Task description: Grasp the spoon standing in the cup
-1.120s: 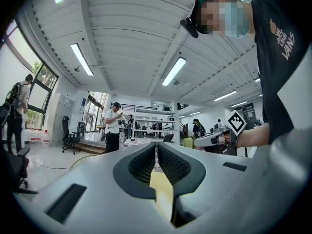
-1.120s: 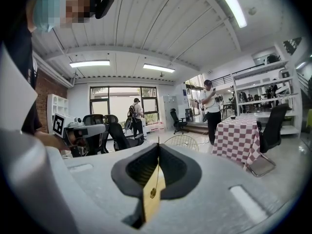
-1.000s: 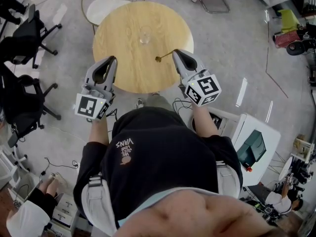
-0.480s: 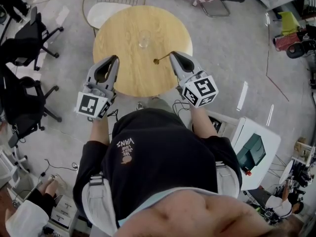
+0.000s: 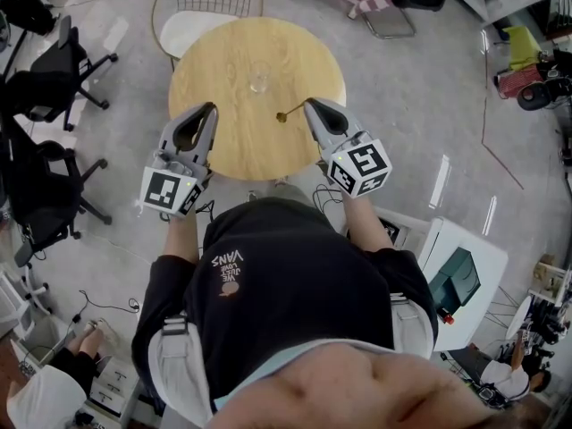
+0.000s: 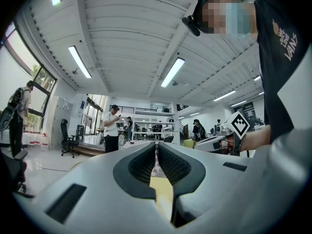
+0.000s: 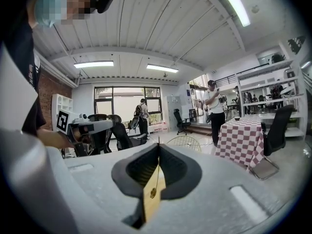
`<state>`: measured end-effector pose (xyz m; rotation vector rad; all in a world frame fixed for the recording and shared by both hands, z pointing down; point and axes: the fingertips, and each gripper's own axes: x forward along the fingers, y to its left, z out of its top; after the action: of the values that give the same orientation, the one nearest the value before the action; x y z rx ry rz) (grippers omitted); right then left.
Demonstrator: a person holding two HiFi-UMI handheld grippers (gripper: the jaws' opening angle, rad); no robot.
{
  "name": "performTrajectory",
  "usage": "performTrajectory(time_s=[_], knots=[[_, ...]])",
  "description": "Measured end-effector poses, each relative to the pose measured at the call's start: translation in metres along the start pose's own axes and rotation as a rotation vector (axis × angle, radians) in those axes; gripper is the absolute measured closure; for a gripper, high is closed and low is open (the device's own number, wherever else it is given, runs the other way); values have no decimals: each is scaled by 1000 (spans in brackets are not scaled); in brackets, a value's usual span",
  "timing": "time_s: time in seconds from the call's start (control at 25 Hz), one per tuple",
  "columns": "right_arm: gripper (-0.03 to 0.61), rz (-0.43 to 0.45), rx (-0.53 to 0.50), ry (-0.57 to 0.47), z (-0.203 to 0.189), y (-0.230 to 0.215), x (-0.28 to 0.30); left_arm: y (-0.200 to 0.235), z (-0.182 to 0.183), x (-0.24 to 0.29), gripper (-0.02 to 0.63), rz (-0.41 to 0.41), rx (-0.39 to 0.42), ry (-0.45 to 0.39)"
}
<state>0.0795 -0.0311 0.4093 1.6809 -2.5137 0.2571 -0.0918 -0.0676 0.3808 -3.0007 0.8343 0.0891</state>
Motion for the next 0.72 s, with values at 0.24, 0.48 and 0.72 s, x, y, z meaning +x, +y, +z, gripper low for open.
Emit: performTrajectory(time_s=[0.24,0.48,0.72], knots=[[577,1,1,10,-5,0,-4,-6,-2,1,591,-1,2,6],[577,2,3,7,-4,-1,-7,-11,-2,3,591,-2,2,11],[577,7,1,8,-2,-2,-4,-9,-2,8,591,-8,8,18]])
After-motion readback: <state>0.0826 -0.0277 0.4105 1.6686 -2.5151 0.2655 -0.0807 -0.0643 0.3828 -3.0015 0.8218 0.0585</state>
